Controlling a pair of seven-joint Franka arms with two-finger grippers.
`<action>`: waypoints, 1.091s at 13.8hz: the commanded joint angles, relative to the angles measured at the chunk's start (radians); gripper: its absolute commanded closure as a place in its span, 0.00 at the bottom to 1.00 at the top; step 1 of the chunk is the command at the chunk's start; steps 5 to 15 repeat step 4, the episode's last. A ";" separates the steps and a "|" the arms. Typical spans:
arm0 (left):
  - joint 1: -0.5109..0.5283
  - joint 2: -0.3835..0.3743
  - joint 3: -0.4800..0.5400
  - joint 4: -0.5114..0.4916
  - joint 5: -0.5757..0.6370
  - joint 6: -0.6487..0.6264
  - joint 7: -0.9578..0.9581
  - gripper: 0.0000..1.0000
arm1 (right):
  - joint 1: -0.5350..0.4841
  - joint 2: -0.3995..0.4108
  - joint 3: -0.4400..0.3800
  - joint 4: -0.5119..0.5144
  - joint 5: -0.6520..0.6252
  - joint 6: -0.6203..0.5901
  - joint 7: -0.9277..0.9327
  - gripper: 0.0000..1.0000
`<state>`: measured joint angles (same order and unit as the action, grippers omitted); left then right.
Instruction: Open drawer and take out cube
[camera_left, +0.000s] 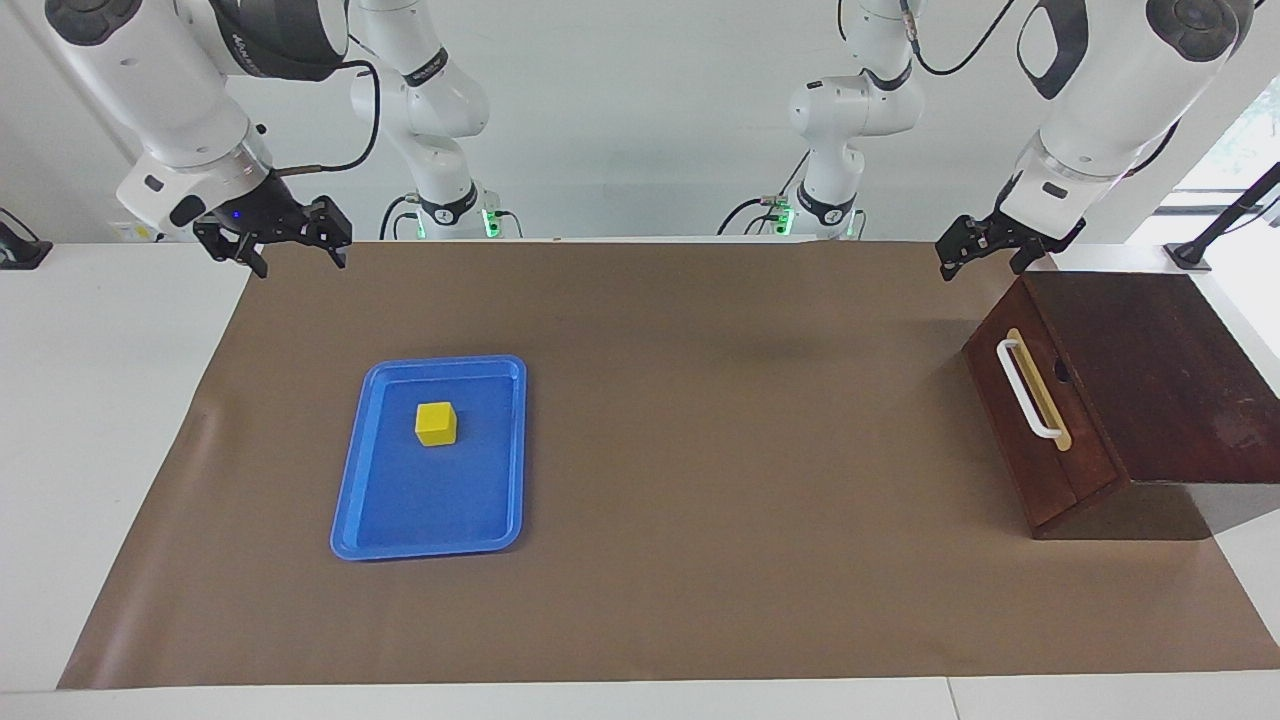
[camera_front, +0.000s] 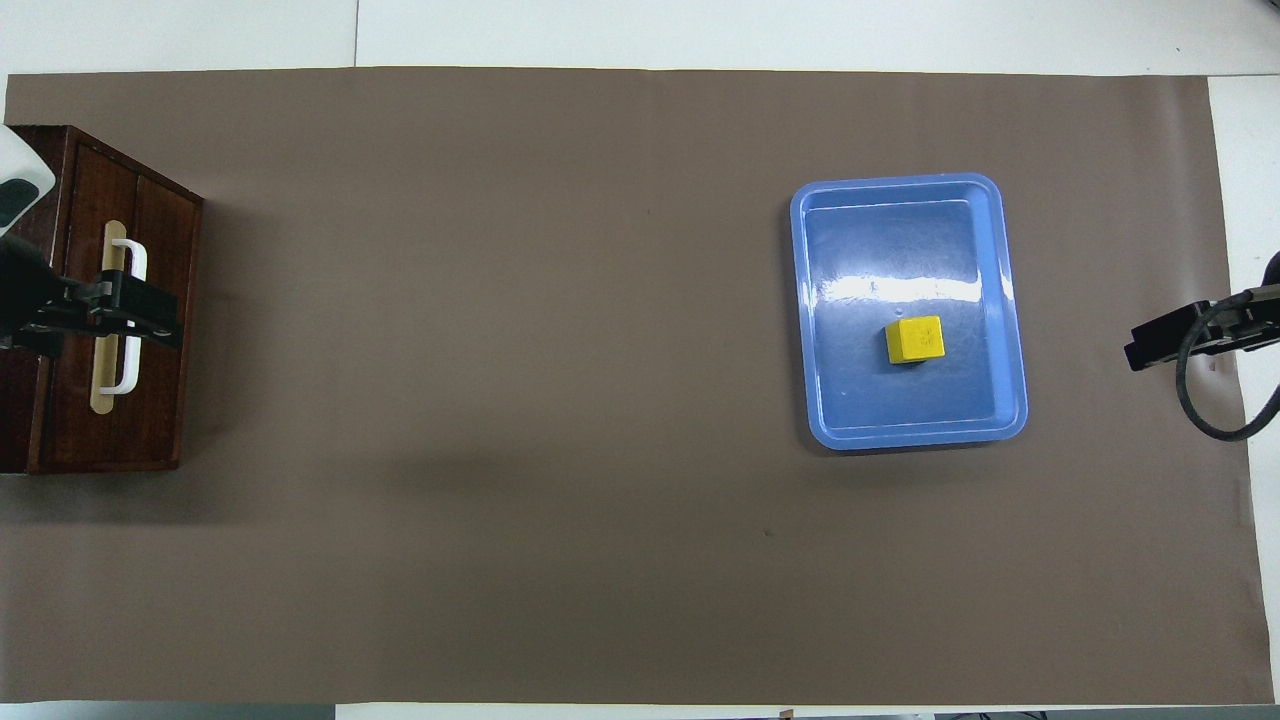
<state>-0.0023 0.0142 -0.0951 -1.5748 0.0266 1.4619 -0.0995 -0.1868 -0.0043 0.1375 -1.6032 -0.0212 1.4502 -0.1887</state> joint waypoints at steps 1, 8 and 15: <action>0.005 -0.014 0.000 -0.007 -0.005 -0.005 0.001 0.00 | -0.019 -0.002 0.019 0.008 -0.022 -0.014 -0.021 0.00; 0.005 -0.013 0.000 -0.007 -0.005 -0.005 0.001 0.00 | -0.019 -0.003 0.019 0.008 -0.032 -0.013 -0.023 0.00; 0.005 -0.013 0.000 -0.007 -0.005 -0.005 0.001 0.00 | -0.019 -0.003 0.019 0.008 -0.032 -0.013 -0.023 0.00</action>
